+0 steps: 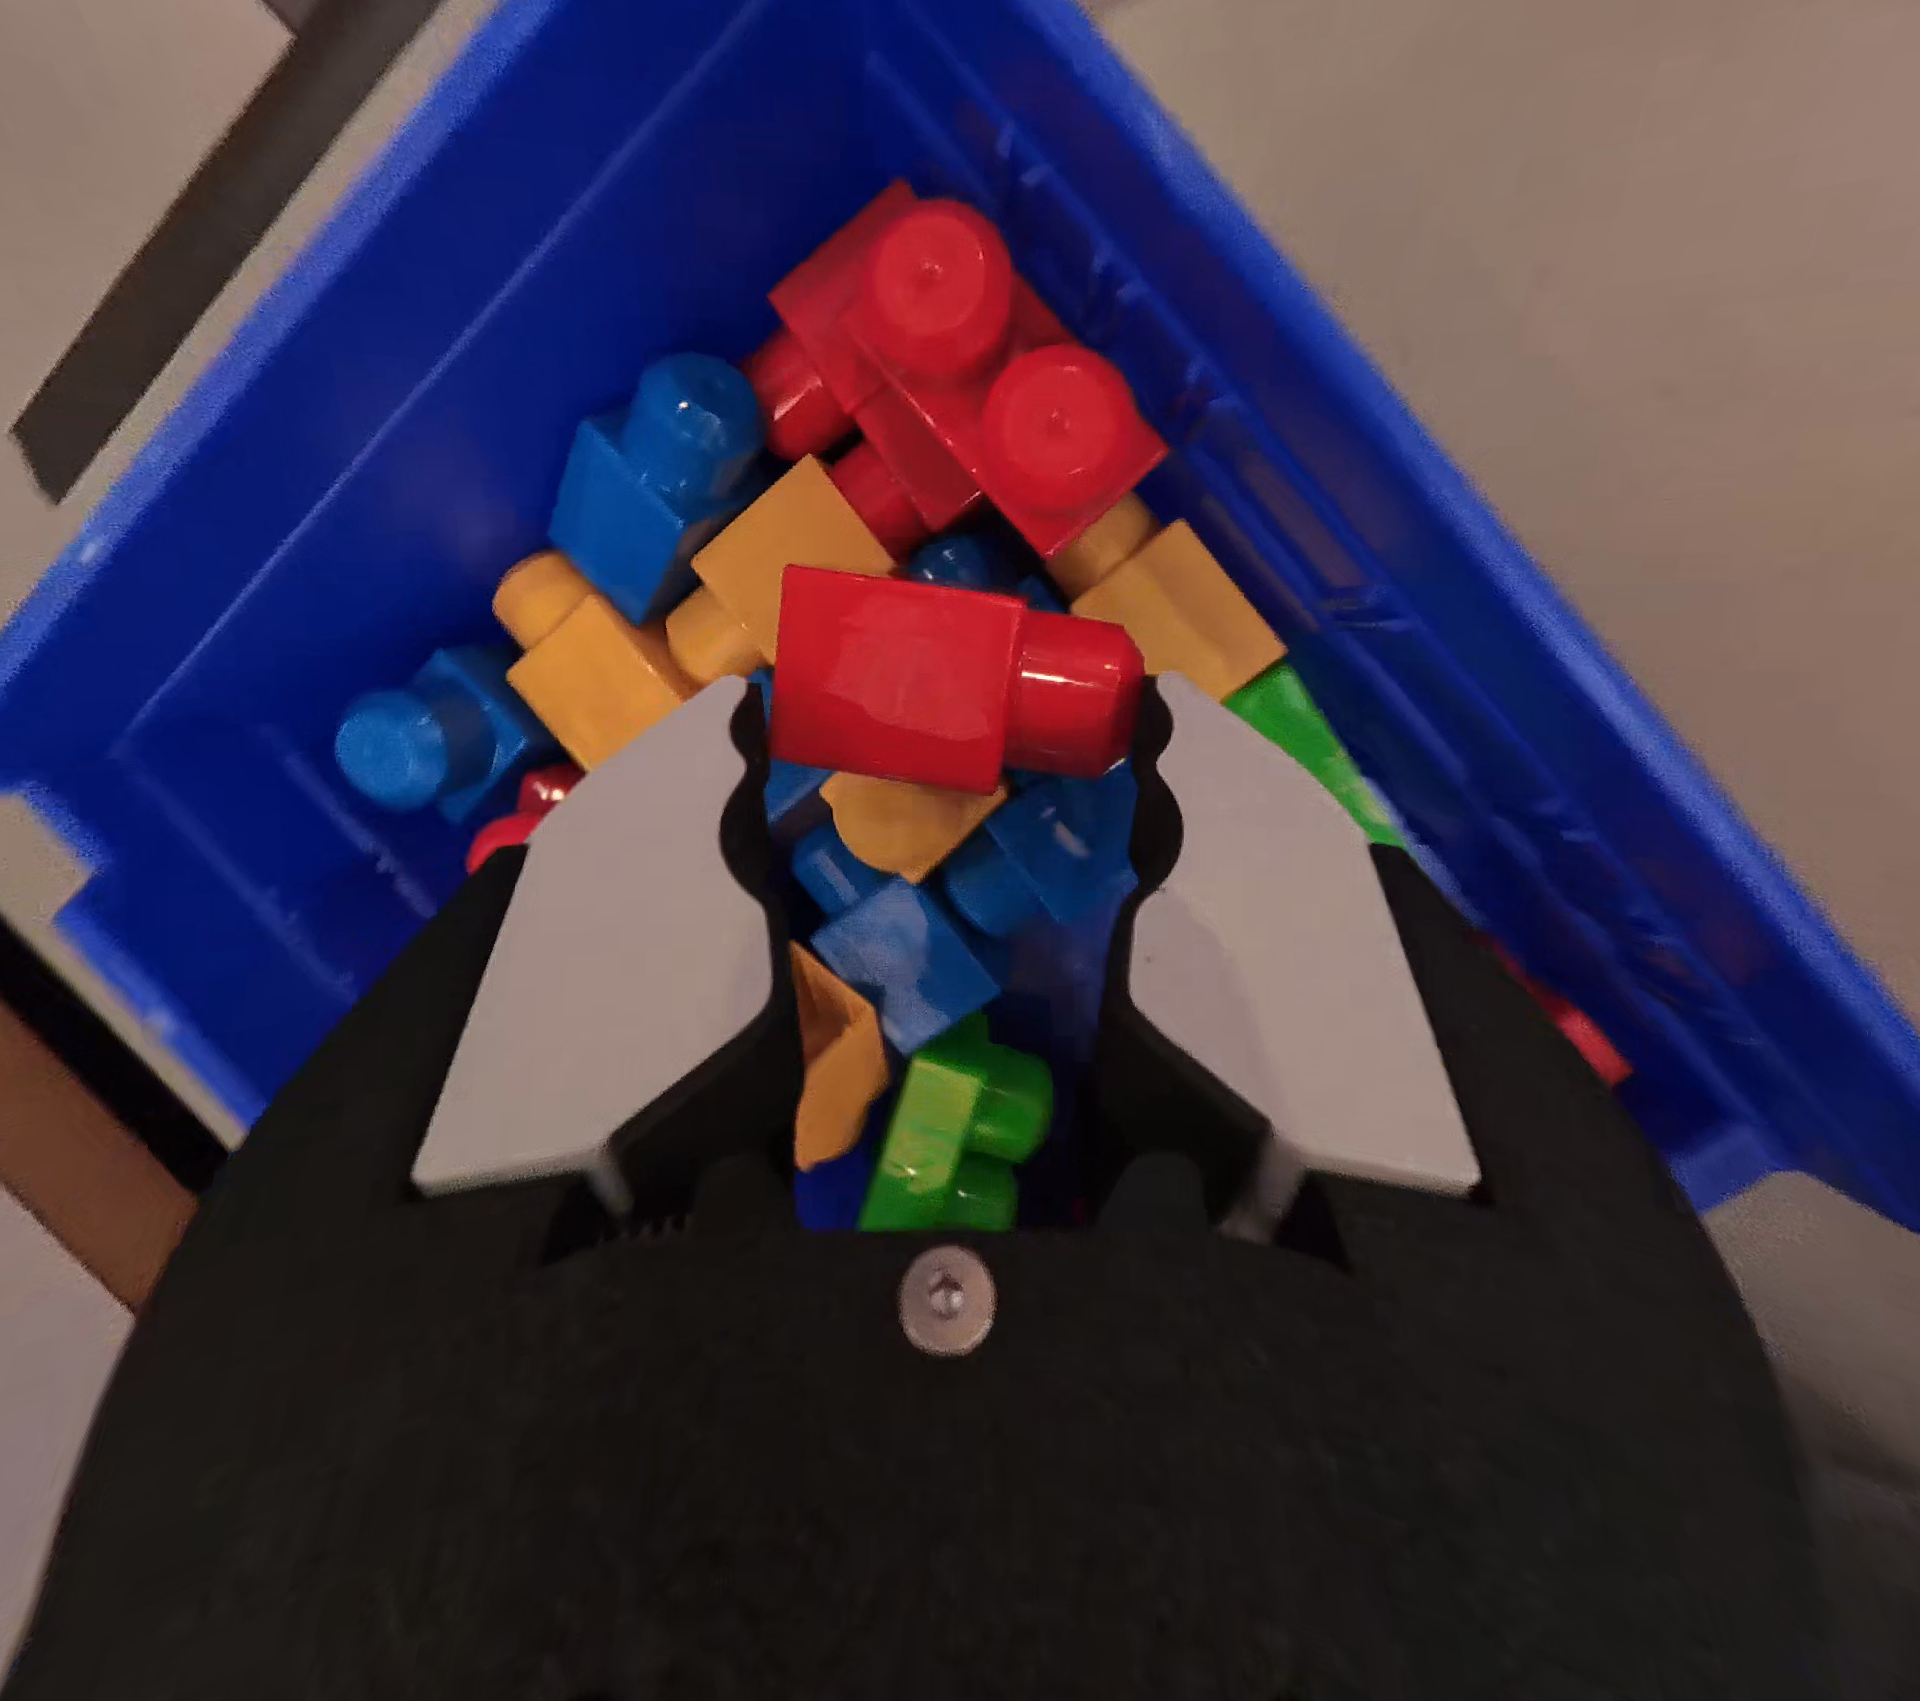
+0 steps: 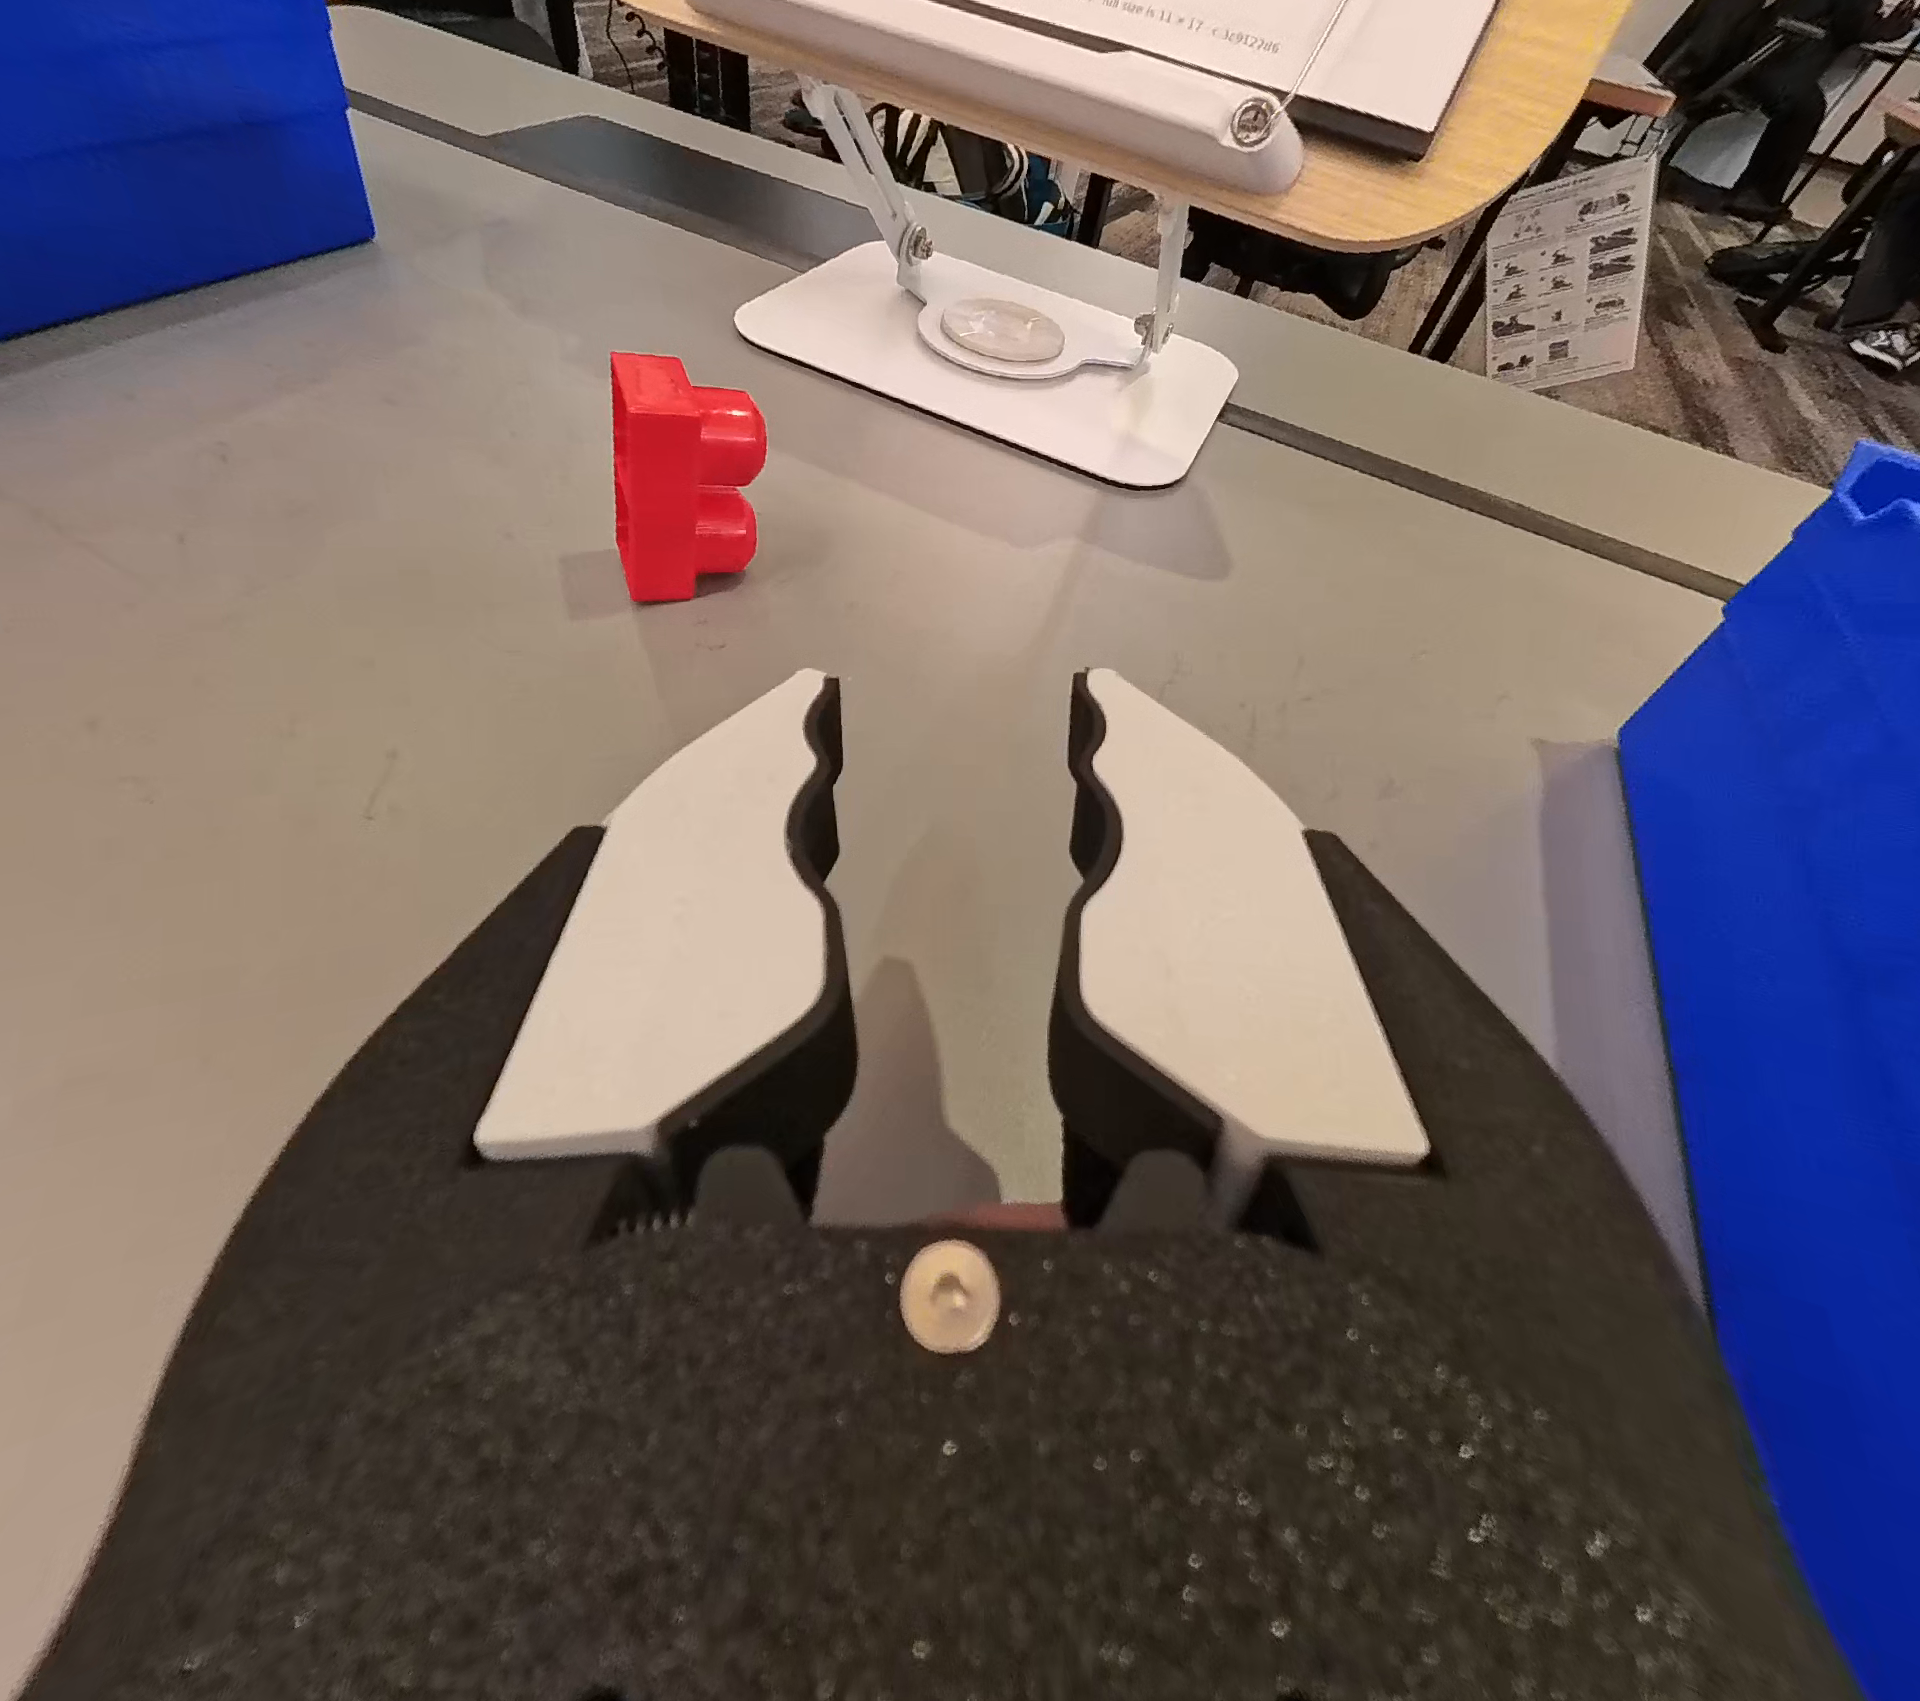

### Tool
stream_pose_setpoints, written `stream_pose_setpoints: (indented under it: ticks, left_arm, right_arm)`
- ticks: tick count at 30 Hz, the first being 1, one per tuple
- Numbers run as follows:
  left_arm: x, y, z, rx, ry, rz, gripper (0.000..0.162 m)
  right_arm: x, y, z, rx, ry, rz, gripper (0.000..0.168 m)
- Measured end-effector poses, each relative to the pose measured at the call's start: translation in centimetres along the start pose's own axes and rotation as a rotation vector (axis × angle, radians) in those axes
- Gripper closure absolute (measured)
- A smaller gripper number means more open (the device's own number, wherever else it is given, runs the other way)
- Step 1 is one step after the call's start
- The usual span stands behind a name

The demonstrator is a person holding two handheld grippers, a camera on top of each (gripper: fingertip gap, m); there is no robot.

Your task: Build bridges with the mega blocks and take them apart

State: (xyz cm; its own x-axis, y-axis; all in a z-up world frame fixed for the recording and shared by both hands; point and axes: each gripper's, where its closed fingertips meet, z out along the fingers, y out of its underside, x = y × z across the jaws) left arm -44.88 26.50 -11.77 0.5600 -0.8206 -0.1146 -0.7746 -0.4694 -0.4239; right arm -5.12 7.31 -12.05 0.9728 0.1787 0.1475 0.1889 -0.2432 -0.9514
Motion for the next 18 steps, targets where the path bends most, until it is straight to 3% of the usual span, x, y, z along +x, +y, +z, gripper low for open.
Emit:
stream_pose_setpoints:
  ticks: [4,8,13,18]
  left_arm:
    - [4.1,-2.8,-6.2,0.195,-0.054,-0.105,0.095]
    - [12.9,-5.1,-9.9,0.316,-0.005,-0.211,0.095]
    - [21.8,-4.8,-5.3,0.192,-0.054,-0.268,0.095]
    - [26.6,-4.2,0.9,0.001,-0.109,-0.319,0.095]
  right_arm:
    - [-0.1,0.0,0.0,0.0,0.003,-0.01,0.126]
    - [-0.1,0.0,0.0,-0.003,0.001,-0.012,0.126]
    - [-0.2,-0.1,-0.1,0.007,-0.001,-0.011,0.126]
    - [-0.2,-0.1,-0.1,0.006,-0.006,-0.01,0.126]
